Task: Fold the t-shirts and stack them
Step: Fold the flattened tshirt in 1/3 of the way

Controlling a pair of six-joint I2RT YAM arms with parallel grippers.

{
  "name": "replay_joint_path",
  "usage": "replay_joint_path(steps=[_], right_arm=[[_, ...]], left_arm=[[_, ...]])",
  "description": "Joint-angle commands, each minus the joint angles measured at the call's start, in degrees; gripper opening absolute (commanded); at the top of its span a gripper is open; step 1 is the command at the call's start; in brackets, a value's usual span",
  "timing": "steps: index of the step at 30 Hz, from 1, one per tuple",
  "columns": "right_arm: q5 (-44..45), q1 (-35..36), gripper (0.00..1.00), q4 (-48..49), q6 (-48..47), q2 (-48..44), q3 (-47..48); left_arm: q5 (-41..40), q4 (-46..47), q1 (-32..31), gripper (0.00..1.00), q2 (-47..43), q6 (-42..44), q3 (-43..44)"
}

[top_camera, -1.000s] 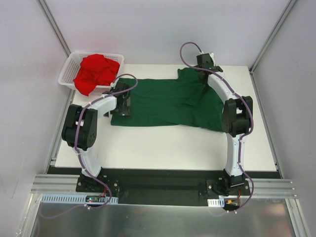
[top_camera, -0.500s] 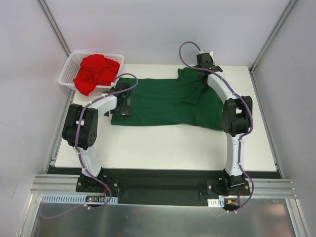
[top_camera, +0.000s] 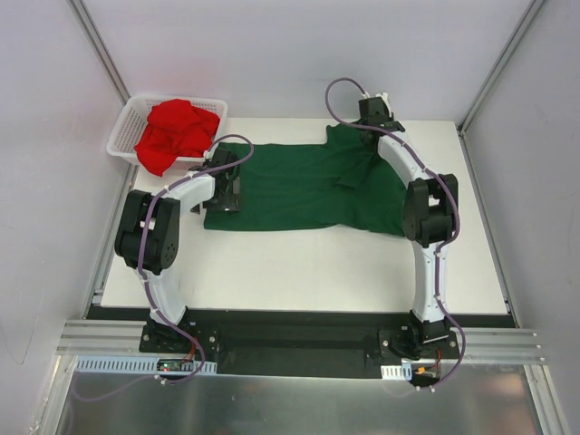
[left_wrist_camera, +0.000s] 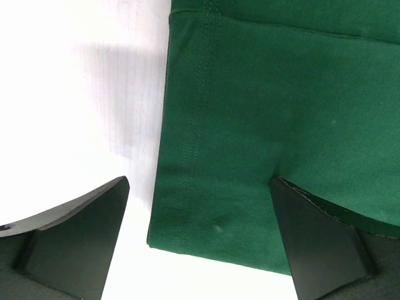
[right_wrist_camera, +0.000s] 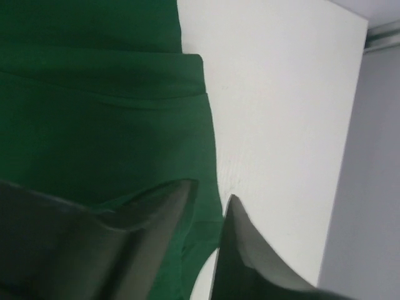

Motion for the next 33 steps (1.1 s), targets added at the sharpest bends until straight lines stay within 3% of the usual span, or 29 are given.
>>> replay_joint_path(steps=[1, 3, 6, 11, 22, 27, 33], right_arm=[[3.24, 0.05, 0.50, 1.46, -1.00, -0.12, 2.97], [4.12, 0.05, 0.71, 1.64, -0.48, -0.73, 2.27], [4.56, 0.05, 0.77, 1.64, 0.58, -3.10, 0.34], [2.55, 0.05, 0.78, -1.42, 6.28, -10.48, -6.86], [-18.36, 0.14, 0.79, -9.69, 23.16, -39.64, -33.84], [-26.35, 0.75, 0.77, -10.58, 26.59, -44.33, -40.00], [-31.38, 2.86, 0.70, -7.25, 24.93, -42.05, -43.61]], left_arm=[[-1.06, -2.42, -0.64, 0.97, 1.83, 1.16, 0.38], [-0.97, -2.42, -0.64, 0.97, 1.91, 1.07, 0.29], [-0.97, -2.42, -0.64, 0.97, 1.56, 0.98, 0.12], [-0.88, -2.51, -0.64, 0.97, 1.12, 1.07, -0.06], [0.61, -2.34, -0.64, 0.97, 0.33, 0.90, 0.29], [1.14, -2.34, -0.82, 0.97, 0.16, 0.72, 0.20], [1.23, -2.42, -0.99, 0.97, 0.07, 0.46, 0.12]])
